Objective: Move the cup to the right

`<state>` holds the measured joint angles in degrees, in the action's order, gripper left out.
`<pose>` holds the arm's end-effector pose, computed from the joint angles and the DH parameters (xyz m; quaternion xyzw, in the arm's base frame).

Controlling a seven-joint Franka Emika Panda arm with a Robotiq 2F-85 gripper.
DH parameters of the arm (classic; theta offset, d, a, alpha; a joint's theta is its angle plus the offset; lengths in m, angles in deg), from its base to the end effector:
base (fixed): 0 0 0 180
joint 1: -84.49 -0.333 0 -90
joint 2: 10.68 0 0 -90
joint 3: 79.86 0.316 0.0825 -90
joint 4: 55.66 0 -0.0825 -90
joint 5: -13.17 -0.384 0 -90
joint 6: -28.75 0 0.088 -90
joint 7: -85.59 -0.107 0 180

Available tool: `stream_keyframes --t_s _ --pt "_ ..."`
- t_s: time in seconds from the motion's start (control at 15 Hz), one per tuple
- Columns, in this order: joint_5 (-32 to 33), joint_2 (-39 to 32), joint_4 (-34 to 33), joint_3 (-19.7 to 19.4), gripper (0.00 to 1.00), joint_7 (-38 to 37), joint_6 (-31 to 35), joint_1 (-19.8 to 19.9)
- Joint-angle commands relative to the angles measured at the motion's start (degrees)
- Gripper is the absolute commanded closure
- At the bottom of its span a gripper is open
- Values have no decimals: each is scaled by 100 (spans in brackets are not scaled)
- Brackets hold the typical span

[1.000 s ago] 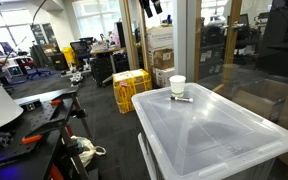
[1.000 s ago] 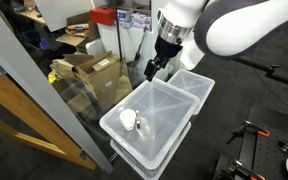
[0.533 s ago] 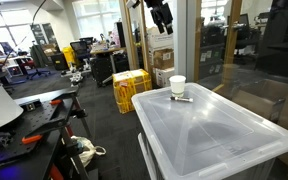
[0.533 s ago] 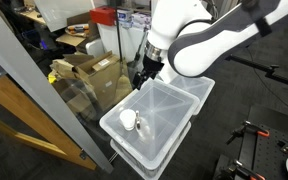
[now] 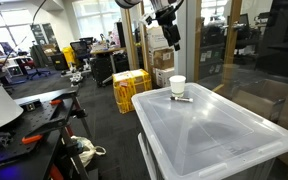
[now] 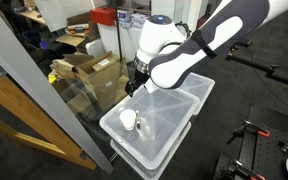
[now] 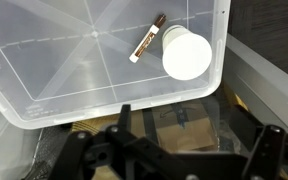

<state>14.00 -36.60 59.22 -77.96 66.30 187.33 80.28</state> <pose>0.6319 0.0672 0.2608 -0.9818 0.1099 -0.1502 0.0372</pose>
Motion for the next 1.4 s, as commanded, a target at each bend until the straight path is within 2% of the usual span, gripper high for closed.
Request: stream_keyframes --t_s 0.0,0.6,1.33 --pt "-376 -400 -428 -5 0 179 -192 -5" --pt "-607 -1241 -1165 -11 0 342 -250 42" --pt "-757 -1785 -1631 134 0 545 -531 210"
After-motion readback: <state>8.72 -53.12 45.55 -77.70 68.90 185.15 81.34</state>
